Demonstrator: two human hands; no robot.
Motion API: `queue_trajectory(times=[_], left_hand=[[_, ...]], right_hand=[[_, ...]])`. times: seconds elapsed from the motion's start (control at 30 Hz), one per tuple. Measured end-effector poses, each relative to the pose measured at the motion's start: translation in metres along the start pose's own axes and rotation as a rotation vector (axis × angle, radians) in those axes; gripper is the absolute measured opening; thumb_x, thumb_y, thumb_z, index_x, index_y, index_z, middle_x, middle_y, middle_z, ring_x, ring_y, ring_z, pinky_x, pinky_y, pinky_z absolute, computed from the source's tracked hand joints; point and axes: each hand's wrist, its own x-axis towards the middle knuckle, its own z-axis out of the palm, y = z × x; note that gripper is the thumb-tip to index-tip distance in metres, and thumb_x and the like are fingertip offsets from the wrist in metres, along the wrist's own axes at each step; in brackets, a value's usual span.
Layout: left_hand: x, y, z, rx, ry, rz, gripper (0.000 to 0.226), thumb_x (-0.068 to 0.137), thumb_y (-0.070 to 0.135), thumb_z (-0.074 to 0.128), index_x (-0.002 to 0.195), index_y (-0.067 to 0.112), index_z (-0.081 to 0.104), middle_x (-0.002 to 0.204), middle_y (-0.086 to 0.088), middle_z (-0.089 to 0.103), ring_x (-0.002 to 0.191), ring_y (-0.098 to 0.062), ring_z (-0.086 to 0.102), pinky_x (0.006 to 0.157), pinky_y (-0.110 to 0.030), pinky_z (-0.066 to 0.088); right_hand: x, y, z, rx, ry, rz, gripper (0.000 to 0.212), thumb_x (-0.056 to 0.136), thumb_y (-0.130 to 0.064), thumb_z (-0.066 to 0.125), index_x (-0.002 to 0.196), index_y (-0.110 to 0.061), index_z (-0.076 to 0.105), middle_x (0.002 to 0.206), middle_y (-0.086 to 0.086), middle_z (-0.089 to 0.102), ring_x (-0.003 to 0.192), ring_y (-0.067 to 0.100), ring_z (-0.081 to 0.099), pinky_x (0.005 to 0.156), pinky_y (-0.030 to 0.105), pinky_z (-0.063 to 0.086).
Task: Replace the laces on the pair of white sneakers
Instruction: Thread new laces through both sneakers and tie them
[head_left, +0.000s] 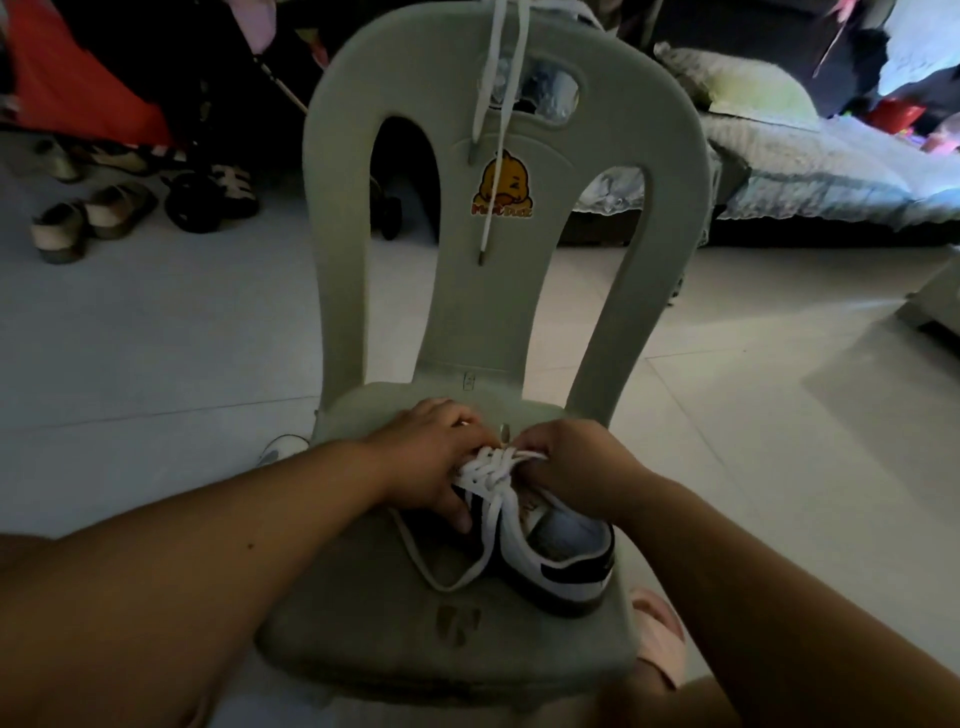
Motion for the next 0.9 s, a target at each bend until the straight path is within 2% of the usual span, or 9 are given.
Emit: queue_trajectory(times=[0.13,0.2,0.27,0.33,0.4,0.5,0.63,0.8,0.9], left_hand=[[0.002,-0.005,-0.012,0.046,0.06,-0.053,0.093,0.063,0.048,0.08,0.141,0.044,0.03,0.152,0.002,0.02,0.139,-0.024,0.015,0.114,-0.042,0.019],[0.0,-0.007,-0.019,0.026,0.108,-0.102,0.084,0.069,0.044,0.077,0.141,0.04,0.033,0.148,0.0,0.029,0.135,-0.025,0.027,0.111,-0.04,0.028],[-0.005,-0.006,-0.022,-0.074,0.151,-0.144,0.061,0.078,0.034,0.07,0.133,0.033,0.044,0.136,-0.002,0.043,0.12,-0.021,0.044,0.099,-0.033,0.04],[-0.013,0.002,-0.022,-0.211,0.134,-0.165,0.034,0.086,0.031,0.061,0.119,0.028,0.053,0.118,0.001,0.057,0.1,-0.013,0.055,0.084,-0.028,0.047],[-0.02,0.011,-0.019,-0.277,0.064,-0.175,0.02,0.091,0.036,0.055,0.108,0.026,0.057,0.104,0.004,0.063,0.09,-0.01,0.058,0.078,-0.028,0.049],[-0.031,0.021,-0.018,-0.272,0.013,-0.194,0.027,0.091,0.048,0.052,0.104,0.025,0.059,0.098,0.005,0.064,0.086,-0.01,0.06,0.079,-0.03,0.051],[-0.042,0.026,-0.016,-0.174,-0.024,-0.225,0.027,0.09,0.047,0.057,0.104,0.024,0.058,0.099,0.005,0.062,0.087,-0.01,0.057,0.076,-0.027,0.047],[-0.045,0.028,-0.011,-0.297,0.008,-0.281,0.024,0.085,0.038,0.068,0.097,0.017,0.069,0.091,0.0,0.07,0.082,-0.012,0.065,0.076,-0.029,0.05],[-0.044,0.025,-0.008,-0.263,0.052,-0.278,0.016,0.084,0.036,0.068,0.092,0.022,0.071,0.086,0.006,0.068,0.078,-0.007,0.061,0.068,-0.021,0.046]], right_hand=[[-0.009,-0.008,0.007,0.05,0.151,0.068,0.021,0.09,-0.026,0.051,0.09,-0.016,0.07,0.089,0.003,0.068,0.084,0.022,0.062,0.066,0.025,0.043],[-0.014,-0.011,0.01,0.105,0.167,0.09,0.022,0.091,-0.03,0.052,0.083,-0.017,0.068,0.081,0.001,0.067,0.077,0.02,0.062,0.061,0.024,0.041],[-0.019,-0.013,0.013,0.182,0.163,0.108,0.021,0.087,-0.036,0.059,0.078,-0.019,0.065,0.072,-0.005,0.063,0.068,0.013,0.059,0.054,0.02,0.04],[-0.022,-0.014,0.016,0.253,0.103,0.116,0.02,0.081,-0.041,0.067,0.086,-0.021,0.068,0.08,-0.005,0.066,0.074,0.011,0.062,0.062,0.023,0.049],[-0.027,-0.012,0.013,0.291,0.02,0.108,0.028,0.08,-0.046,0.07,0.093,-0.022,0.069,0.088,-0.004,0.069,0.08,0.013,0.063,0.073,0.031,0.054],[-0.032,-0.005,0.004,0.306,-0.029,0.059,0.021,0.086,-0.044,0.064,0.082,-0.025,0.068,0.076,-0.006,0.064,0.07,0.008,0.058,0.063,0.023,0.046],[-0.031,-0.001,0.0,0.31,-0.012,0.001,0.014,0.09,-0.031,0.064,0.097,-0.025,0.073,0.083,-0.014,0.064,0.072,-0.006,0.054,0.061,0.005,0.035],[-0.024,-0.002,0.002,0.36,0.001,-0.017,0.013,0.088,-0.028,0.066,0.098,-0.027,0.074,0.086,-0.018,0.066,0.075,-0.01,0.055,0.063,0.003,0.035],[-0.023,0.001,0.003,0.391,0.007,-0.018,0.012,0.087,-0.027,0.067,0.096,-0.028,0.074,0.086,-0.019,0.067,0.076,-0.01,0.057,0.063,0.003,0.036]])
